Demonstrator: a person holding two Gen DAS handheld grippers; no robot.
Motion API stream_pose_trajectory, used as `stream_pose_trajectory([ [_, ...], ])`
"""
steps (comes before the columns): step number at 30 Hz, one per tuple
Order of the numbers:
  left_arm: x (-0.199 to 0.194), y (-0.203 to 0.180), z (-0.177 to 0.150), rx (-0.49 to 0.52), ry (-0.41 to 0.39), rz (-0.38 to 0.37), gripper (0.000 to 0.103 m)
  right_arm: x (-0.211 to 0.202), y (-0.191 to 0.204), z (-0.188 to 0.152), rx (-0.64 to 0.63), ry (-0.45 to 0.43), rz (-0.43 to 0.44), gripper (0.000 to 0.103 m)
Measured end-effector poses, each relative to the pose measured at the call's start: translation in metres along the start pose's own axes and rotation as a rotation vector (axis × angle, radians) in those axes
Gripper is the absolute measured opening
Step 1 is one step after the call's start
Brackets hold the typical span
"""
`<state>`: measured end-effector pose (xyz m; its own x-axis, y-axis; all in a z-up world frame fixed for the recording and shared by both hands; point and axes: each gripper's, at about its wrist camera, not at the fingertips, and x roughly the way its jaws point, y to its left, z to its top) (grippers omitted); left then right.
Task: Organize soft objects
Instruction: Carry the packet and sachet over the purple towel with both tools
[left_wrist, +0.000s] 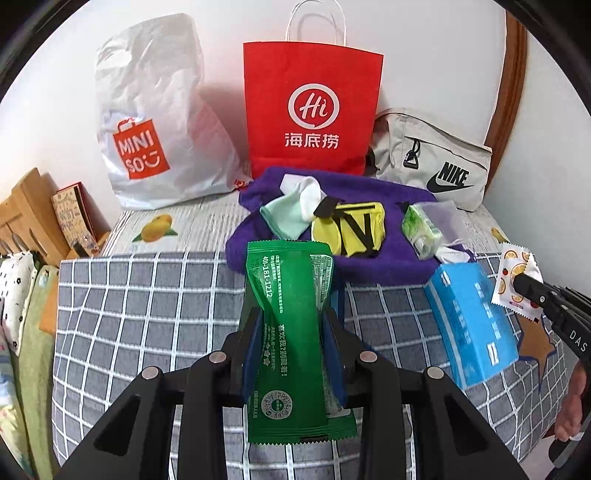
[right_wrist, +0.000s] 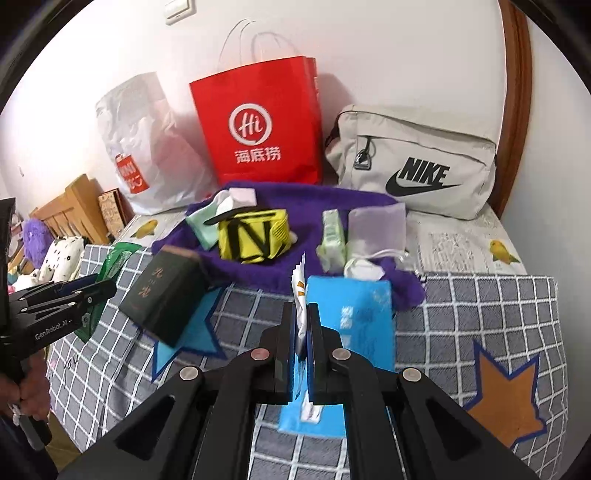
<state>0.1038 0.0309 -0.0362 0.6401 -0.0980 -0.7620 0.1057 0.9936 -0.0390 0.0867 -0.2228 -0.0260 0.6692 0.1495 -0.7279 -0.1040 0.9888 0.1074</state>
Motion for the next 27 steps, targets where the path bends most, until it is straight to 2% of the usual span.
stream_pose_trajectory([
  [16, 0.036, -0.005, 0.055, 0.018, -0.002, 0.03, 0.03, 0.025, -0.027, 0.048, 0.025, -0.034, -0.025, 0.005],
  [27, 0.07, -0.005, 0.082, 0.021, 0.024, 0.035, 0.03, 0.066, -0.05, 0.073, 0.05, -0.006, -0.003, 0.005],
])
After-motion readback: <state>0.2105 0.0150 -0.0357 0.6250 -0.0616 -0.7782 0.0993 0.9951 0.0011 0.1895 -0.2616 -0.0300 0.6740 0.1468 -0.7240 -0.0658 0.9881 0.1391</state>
